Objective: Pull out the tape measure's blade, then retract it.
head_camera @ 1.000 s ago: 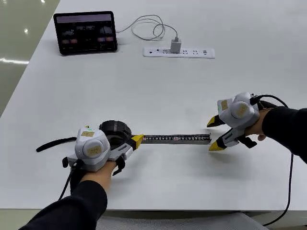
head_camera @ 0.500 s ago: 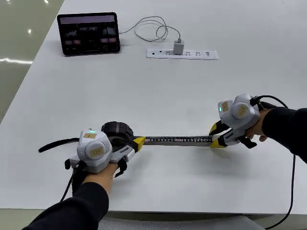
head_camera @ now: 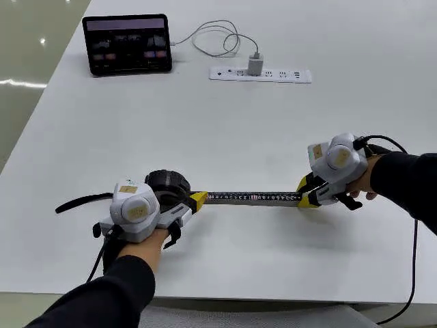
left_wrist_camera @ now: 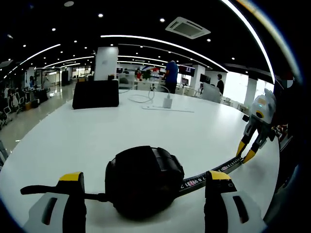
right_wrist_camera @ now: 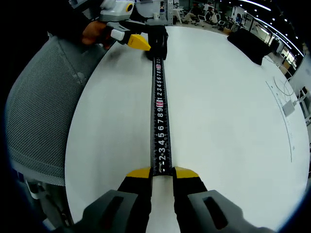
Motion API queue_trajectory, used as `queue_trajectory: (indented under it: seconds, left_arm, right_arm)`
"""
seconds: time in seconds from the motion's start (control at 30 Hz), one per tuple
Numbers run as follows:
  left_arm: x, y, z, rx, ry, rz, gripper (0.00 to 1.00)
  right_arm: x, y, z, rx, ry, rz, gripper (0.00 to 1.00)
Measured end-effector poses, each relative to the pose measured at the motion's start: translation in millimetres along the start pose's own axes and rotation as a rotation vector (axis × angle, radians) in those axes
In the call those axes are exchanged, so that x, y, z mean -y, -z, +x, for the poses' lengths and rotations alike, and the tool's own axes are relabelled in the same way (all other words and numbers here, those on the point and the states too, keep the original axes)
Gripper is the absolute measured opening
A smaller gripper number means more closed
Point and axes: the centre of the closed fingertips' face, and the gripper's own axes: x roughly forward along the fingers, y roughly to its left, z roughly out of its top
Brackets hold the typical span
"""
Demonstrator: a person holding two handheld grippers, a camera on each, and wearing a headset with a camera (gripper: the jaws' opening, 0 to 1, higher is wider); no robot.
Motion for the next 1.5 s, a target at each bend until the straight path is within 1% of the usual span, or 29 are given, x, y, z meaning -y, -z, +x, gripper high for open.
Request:
queue_trajectory:
  seconds: [0.07,0.13,0.3,0.43,0.5,0.57,0.67,0.73,0.83,0.93,1.0,1.13,1.23,1.3,1.4,1.5]
  left_arm:
    - [-1.3,0.8,0.0,-0.006,-0.005,-0.003,0.97]
    - [-2.8,2.3,0.0,-0.011,-0.008,-0.015,0.97]
    - [-3.8,1.8,0.5,-0.011,-0.014,-0.034,0.95]
    - [-2.3,-1.3,2.4,-0.008,-0.016,-0.047,0.91]
    - [-1.4,-2.7,4.4,-0.011,-0.014,-0.06,0.89]
    - [-1.6,-3.1,5.4,-0.013,-0.016,-0.056,0.86]
    - [-3.0,-3.5,6.4,-0.014,-0.018,-0.064,0.85]
    - [-4.3,-3.7,6.7,-0.016,-0.02,-0.07,0.83]
    - [-5.7,-1.9,7.4,-0.028,-0.023,-0.09,0.8]
    - [-4.4,-1.3,7.4,-0.033,-0.022,-0.081,0.77]
    - [-2.3,-1.5,7.4,-0.036,-0.017,-0.079,0.75]
    - [0.6,0.5,8.0,-0.051,-0.012,-0.074,0.7]
    - [-0.6,0.4,7.7,-0.055,-0.015,-0.08,0.69]
    - [-2.0,1.2,7.7,-0.063,-0.019,-0.074,0.67]
    - [-3.7,2.0,7.5,-0.071,-0.019,-0.085,0.64]
    - [-3.6,2.0,6.7,-0.077,-0.023,-0.072,0.64]
  right_arm:
    - [0.6,0.1,0.5,-0.03,0.002,0.024,0.11]
    - [0.6,0.0,1.3,-0.048,0.006,0.007,0.11]
    - [4.0,4.0,1.8,-0.048,0.019,0.01,0.11]
    - [5.3,4.7,2.5,-0.055,0.029,0.062,0.1]
    - [5.9,4.3,3.6,-0.064,0.035,0.056,0.1]
    - [6.2,4.5,3.6,-0.062,0.044,0.093,0.1]
    - [5.5,3.4,3.8,-0.07,0.042,0.073,0.1]
    - [6.1,3.2,4.9,-0.084,0.043,0.072,0.1]
    - [6.8,3.5,4.3,-0.087,0.041,0.072,0.1]
    - [8.1,4.8,5.4,-0.083,0.04,0.069,0.1]
    - [9.0,4.9,5.8,-0.079,0.041,0.086,0.1]
    - [8.5,3.2,6.6,-0.097,0.039,0.095,0.1]
    - [8.5,4.7,6.7,-0.11,0.035,0.088,0.1]
    - [7.6,4.1,6.4,-0.116,0.033,0.088,0.1]
    - [6.0,3.5,5.5,-0.122,0.034,0.087,0.1]
    - [6.8,4.7,5.7,-0.119,0.036,0.095,0.1]
